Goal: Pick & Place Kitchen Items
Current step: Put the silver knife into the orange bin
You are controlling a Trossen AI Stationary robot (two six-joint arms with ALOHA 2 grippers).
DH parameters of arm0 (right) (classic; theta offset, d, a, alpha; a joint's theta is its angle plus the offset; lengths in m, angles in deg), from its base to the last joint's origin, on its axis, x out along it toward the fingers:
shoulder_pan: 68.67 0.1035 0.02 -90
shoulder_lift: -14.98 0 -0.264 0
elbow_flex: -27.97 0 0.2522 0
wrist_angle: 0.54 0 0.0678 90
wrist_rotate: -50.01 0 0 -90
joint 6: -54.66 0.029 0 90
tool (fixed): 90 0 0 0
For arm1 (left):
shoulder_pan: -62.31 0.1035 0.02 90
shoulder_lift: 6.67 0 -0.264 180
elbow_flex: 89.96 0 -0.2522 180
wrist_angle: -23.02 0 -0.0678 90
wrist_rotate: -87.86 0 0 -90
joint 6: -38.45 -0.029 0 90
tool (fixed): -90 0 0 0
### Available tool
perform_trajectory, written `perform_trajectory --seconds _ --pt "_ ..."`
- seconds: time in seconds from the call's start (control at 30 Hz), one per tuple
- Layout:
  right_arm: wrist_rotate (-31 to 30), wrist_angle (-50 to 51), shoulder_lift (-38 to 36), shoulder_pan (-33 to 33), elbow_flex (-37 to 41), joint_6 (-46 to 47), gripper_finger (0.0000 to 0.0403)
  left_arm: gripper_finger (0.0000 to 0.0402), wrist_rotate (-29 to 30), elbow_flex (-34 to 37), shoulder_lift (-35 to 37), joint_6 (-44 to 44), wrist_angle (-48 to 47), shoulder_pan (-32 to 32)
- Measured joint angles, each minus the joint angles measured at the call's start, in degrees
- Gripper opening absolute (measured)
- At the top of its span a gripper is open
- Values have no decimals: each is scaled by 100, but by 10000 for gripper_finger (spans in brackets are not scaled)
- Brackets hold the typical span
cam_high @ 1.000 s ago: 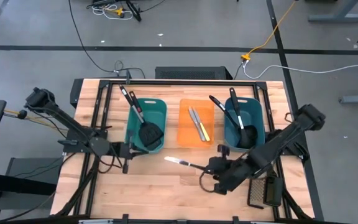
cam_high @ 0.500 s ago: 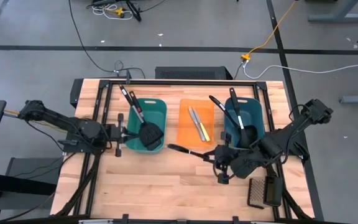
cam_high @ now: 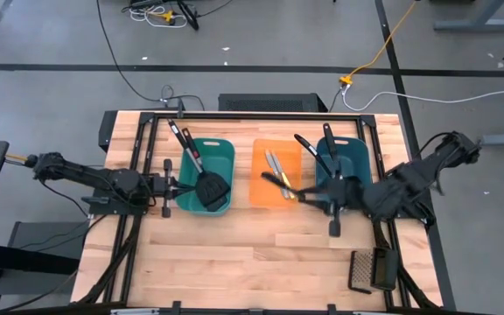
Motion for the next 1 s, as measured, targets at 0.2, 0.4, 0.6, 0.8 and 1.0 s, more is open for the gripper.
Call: perform_trajectory --seconds 0.2,0.4,0.6,0.8,1.0 --pt "78 -264 -543 -62 255 -647 79 1 -121 33 132 34 -129 131" --pt "38 -1010 -1724 -149 1434 -833 79 7 -180 33 123 32 -139 131" --pt "21 -2142 -2979 -257 2968 -978 79 6 -97 33 123 30 -131 133" --pt "-190 -2943 -4104 -318 4129 -1078 79 18 21 33 123 -3 -131 133" --pt "-394 -3339 -4654 -320 4843 -1190 79 11 31 33 122 -46 -132 133"
